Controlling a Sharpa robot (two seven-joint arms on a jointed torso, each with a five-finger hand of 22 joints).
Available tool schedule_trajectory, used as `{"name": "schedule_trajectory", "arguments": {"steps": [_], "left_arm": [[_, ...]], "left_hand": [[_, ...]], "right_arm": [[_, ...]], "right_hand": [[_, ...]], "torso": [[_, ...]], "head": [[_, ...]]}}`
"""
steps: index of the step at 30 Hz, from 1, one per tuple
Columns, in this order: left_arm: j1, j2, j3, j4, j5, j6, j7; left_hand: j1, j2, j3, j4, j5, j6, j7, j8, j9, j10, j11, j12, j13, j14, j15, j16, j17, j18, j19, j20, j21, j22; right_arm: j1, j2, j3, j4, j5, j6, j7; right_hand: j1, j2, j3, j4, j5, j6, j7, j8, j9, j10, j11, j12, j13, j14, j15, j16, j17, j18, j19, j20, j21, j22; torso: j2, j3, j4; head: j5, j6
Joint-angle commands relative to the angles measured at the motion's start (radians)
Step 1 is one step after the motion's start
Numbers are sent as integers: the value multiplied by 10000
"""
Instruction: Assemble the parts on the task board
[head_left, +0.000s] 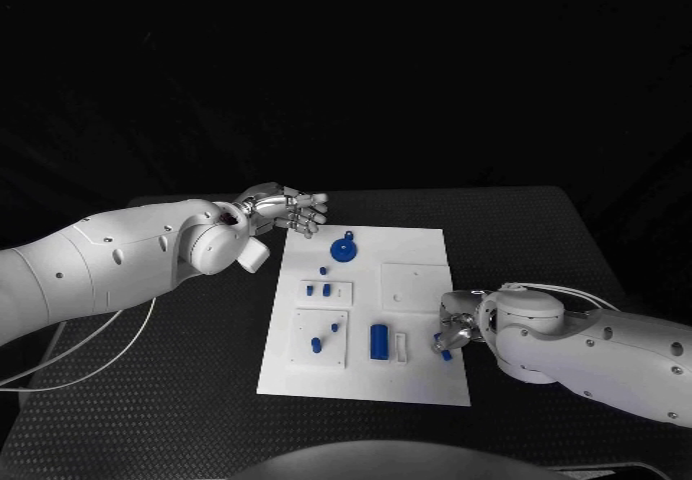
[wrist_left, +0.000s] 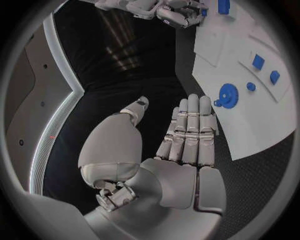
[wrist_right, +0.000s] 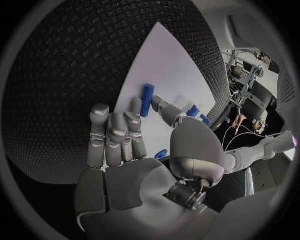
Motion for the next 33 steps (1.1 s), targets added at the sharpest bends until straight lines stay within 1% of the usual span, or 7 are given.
{"name": "schedule_trajectory", "arguments": {"steps": [1, 4, 7, 8, 12, 18, 33], "left_arm": [[11, -9, 5, 32, -68, 120, 45], [11, -16, 5, 32, -73, 107, 41], [11, -19, 5, 42, -75, 110, 41], [11, -23, 5, 47, -76, 106, 39], [11, -28, 5, 50, -107, 98, 33], [11, -28, 5, 49, -107, 85, 32], [12, -25, 5, 61, -109, 79, 26]], "left_hand": [[104, -1, -10, 45, 42, -4, 54, 7, 1, -3, 52, -5, 6, -56, -26, -18, 16, 301, -73, -3, 37, 235], [108, -1, -11, 48, 42, -5, 54, 7, 1, -3, 53, -5, 6, -56, -27, -18, 16, 301, -73, -4, 37, 235], [112, -1, -12, 50, 42, -6, 54, 7, 1, -3, 52, -5, 6, -55, -27, -17, 16, 302, -73, -4, 38, 235], [116, -1, -12, 52, 42, -7, 54, 7, 1, -2, 52, -5, 6, -55, -27, -17, 17, 302, -74, -4, 38, 235], [130, 2, -14, 57, 43, -8, 54, 8, 1, -1, 52, -4, 6, -52, -29, -15, 18, 304, -73, -6, 41, 236], [143, 2, -18, 62, 42, -9, 54, 9, 1, 0, 52, -4, 6, -50, -30, -14, 19, 305, -72, -6, 43, 236], [185, -4, -31, 73, 43, -11, 54, 13, 2, 3, 50, -2, 7, -45, -33, -10, 23, 307, -72, -8, 50, 237]], "right_arm": [[-253, -4, -184, 16, 42, 749, -78], [-254, -25, -184, 14, 268, 659, -77], [-254, -92, -184, 34, 578, 505, -68], [-254, -124, -184, 52, 756, 477, -64], [-253, -248, -183, 136, 1546, 235, -32], [-190, -386, -181, 213, 2492, -539, 19], [433, -411, -178, 373, 5329, -2087, 98]], "right_hand": [[186, 138, 291, -30, 285, -465, 400, -2642, -337, 7, 98, -68, 20, -11, 106, -58, -24, 396, -10, 52, -6, -4], [310, 415, 517, -184, 1120, -488, 447, -2717, -451, 10, 130, -59, 36, -7, 147, -59, -26, 396, -37, 83, 15, 21], [499, 1136, 853, -515, 1903, -367, 428, -2702, -526, 26, 125, -54, 43, -10, 149, -51, -21, 396, -74, 107, 38, 51], [450, 1268, 963, -622, 2158, -325, 429, -2702, -562, 39, 121, -52, 44, -11, 150, -48, -20, 396, -85, 133, 49, 61], [367, 1570, 1297, -829, 2506, -185, 400, -2677, -642, 72, 99, -54, 42, -4, 136, -41, -19, 396, -74, 167, 72, 70], [200, 1729, 1554, -1074, 2961, 80, 326, -2578, -697, 130, 33, -56, 40, 15, 87, -27, -19, 396, -15, 174, 109, 67], [51, 1736, 1610, -1159, 3118, 228, 276, -2520, -727, 206, -15, -67, 24, 27, 38, -20, -23, 396, 48, 156, 124, 46]], "torso": [[-3, 6, -4], [-1, 7, -7], [-5, 7, -10], [-6, 8, -11], [-1, 9, -12], [-12, 3, -17], [1, 1, -1]], "head": [[21, -30], [32, -30], [44, -33], [45, -47], [51, -57], [60, -32], [57, 9]]}}
